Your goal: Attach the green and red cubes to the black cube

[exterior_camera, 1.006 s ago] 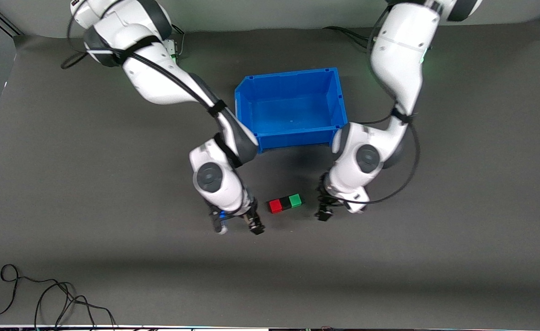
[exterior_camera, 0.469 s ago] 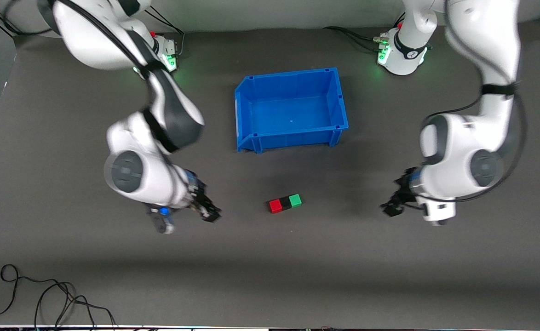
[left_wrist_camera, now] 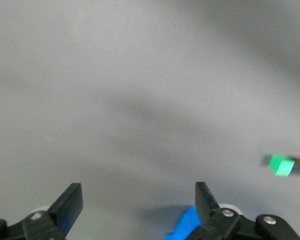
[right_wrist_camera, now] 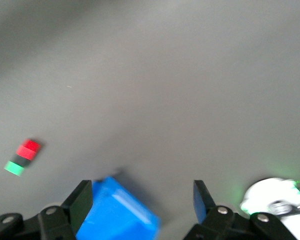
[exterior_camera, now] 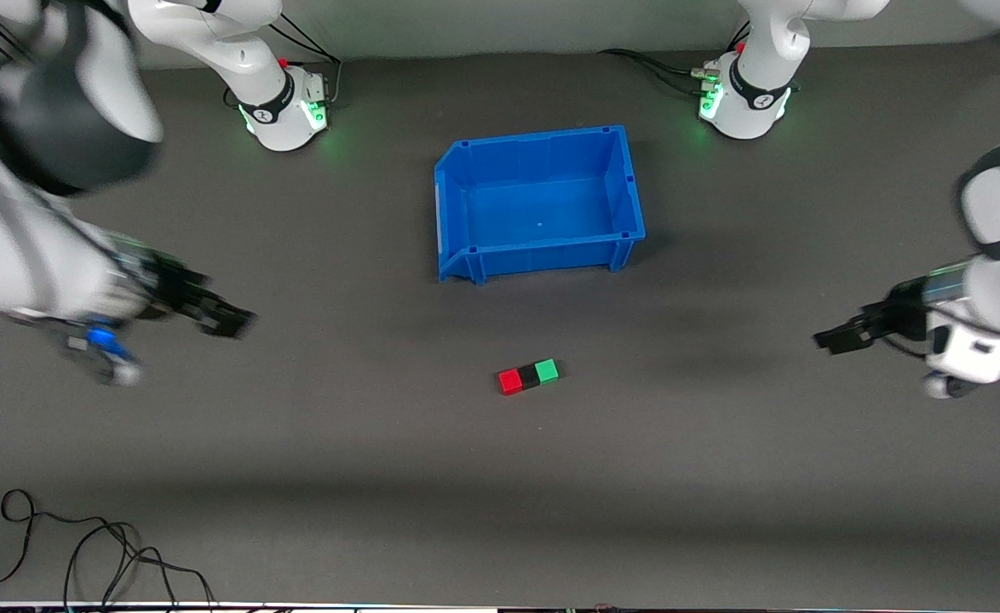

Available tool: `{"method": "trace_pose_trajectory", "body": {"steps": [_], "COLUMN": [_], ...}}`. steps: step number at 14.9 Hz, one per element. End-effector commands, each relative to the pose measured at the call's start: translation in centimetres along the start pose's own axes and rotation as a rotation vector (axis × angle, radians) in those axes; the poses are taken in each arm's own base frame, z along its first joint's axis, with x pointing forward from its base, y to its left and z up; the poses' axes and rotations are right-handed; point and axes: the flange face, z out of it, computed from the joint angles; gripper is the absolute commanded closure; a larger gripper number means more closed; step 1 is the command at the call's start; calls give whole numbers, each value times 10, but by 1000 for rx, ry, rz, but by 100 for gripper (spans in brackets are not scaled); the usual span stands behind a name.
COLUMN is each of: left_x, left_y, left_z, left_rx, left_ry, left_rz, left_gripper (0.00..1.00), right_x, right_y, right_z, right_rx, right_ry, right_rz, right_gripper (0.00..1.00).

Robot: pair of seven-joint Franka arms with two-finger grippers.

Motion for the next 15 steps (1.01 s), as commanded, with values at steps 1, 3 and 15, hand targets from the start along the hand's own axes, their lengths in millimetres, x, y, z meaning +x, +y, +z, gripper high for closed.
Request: {"method": "trace_pose_trajectory", "body": {"steps": [1,3,15], "left_x": [-10,-26,-89], "left_y": [7,3,-5], "left_z": [-46,-79,-125], "left_rx": [81,78,125], "left_ry": [20,49,137], "left_rz": [210,273,394], "left_gripper": [0,0,0], "right_x": [3,9,-12], "right_y": [72,123,155], "right_z": [-26,-38,0], "right_rx": [-21,-9,3], "right_ry": [23,33,216], "right_rz": [-190,-289,-418], "right_gripper": [10,10,10]}}
